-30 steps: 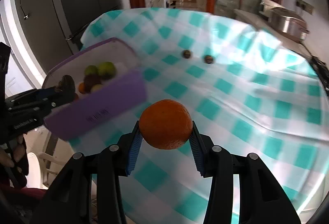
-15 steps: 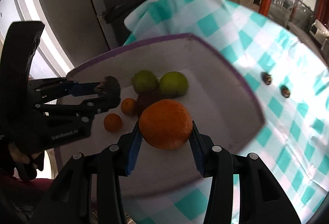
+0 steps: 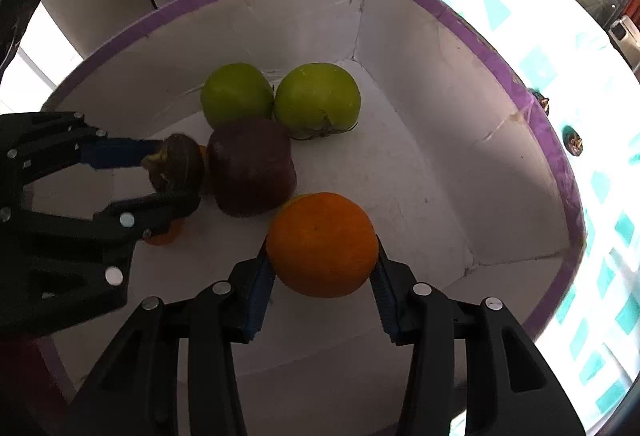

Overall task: Organize fruits
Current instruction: 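Open both tools to drop the fruits into the box, then withdraw both open tools from the box toward the remaining dark fruits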

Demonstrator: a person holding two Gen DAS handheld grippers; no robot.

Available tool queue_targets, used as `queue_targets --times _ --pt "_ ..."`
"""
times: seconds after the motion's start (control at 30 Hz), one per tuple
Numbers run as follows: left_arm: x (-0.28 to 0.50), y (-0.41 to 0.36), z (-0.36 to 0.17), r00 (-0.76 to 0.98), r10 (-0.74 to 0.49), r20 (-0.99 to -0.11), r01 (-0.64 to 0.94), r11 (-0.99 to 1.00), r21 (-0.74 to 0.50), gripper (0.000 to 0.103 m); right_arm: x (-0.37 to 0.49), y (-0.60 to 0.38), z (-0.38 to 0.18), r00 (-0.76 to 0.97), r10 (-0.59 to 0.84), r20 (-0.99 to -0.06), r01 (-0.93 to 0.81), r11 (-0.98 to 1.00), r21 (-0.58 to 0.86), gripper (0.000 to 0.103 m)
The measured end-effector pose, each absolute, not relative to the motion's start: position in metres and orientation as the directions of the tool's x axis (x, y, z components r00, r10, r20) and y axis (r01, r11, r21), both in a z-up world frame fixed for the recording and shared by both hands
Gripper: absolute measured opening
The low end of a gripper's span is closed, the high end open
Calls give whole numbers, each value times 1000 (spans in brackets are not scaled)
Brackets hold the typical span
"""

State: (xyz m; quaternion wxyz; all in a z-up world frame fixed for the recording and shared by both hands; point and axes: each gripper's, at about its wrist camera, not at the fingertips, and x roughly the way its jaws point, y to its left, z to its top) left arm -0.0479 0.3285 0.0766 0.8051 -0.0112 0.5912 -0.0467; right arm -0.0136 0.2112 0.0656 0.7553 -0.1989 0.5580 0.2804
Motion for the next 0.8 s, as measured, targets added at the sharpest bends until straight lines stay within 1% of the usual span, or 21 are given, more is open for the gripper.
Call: queue_targets --times 0.13,0.2,0.3,0.33,0.43,0.47,0.57,0.6,0.63,0.67,0.7,0.8 --pt "-44 330 69 259 -99 -961 60 994 -87 44 -12 218 60 202 199 -959 -658 753 17 48" --pt "-43 331 67 248 -104 -963 62 994 -92 46 -11 220 58 197 196 -961 -661 750 17 51" --pt "-40 339 63 231 -118 -966 16 993 -117 56 -9 218 57 183 205 -962 -649 760 38 52" --pt "-39 341 62 228 -122 -966 1 992 -125 61 -7 218 57 181 209 -961 -646 762 45 52" --pt "-39 342 64 241 -104 -965 -23 993 -113 71 -2 213 57 180 218 -959 -628 776 59 58" --pt "-40 342 65 247 -88 -965 -32 995 -99 75 -1 210 57 182 217 -959 -620 782 60 63" --pt "-43 342 69 273 -27 -962 -67 997 -46 84 -5 204 60 194 239 -952 -634 771 64 64" --pt "-45 342 71 281 -1 -960 -80 997 -25 85 -8 202 64 211 250 -945 -643 763 58 69" --pt "-46 341 73 287 39 -957 -97 995 12 88 -10 199 69 218 271 -938 -651 756 67 74" --pt "-47 340 75 293 72 -953 -110 993 41 89 -13 193 78 223 327 -918 -659 745 105 80" --pt "-51 337 81 318 121 -940 -136 987 81 89 -13 187 85 236 360 -903 -662 740 122 82" --pt "-68 332 105 399 187 -898 -241 966 94 90 -19 163 111 282 444 -850 -679 719 150 83"
